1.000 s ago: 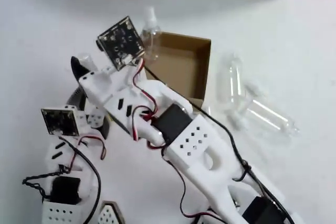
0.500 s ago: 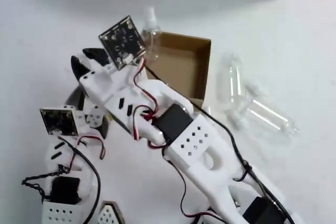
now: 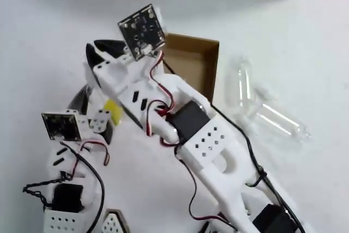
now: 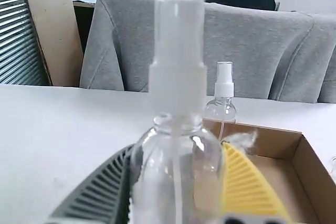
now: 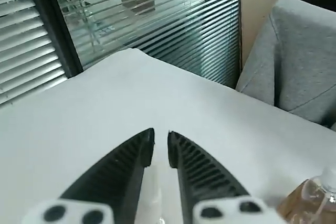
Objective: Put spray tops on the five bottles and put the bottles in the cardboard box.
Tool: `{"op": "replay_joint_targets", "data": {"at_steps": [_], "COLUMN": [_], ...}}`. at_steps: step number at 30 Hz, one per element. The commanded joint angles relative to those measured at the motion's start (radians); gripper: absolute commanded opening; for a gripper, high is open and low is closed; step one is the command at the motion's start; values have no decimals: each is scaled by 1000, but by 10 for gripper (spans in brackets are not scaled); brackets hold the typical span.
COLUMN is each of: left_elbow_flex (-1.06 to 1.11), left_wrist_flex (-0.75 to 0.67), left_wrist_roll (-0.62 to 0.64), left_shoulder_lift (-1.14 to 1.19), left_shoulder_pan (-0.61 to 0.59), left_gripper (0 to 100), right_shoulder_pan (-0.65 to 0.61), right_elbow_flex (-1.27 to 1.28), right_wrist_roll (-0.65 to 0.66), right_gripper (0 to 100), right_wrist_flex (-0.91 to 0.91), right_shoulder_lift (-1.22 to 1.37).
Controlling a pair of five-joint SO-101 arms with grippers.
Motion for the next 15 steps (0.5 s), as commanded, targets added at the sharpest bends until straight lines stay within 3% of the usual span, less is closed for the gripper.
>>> {"op": "replay_joint_targets", "data": {"at_steps": [1,9,15], "left_elbow_flex": [-6,-6,61], "left_wrist_flex": [-28,-31,-124], "left_wrist_roll": [6,6,6], "left_shoulder_lift": [-5,-5,-5], "left_shoulder_pan": [-8,-7,-10], "left_gripper": [20,20,20], "right_shoulder_pan": [-12,19,56], "right_elbow_flex": [-54,-57,-49], "right_wrist_roll": [0,5,120], "right_gripper": [15,15,15], "right_wrist_flex": [2,-5,84], "right_shoulder_lift": [-30,-30,-30]}}
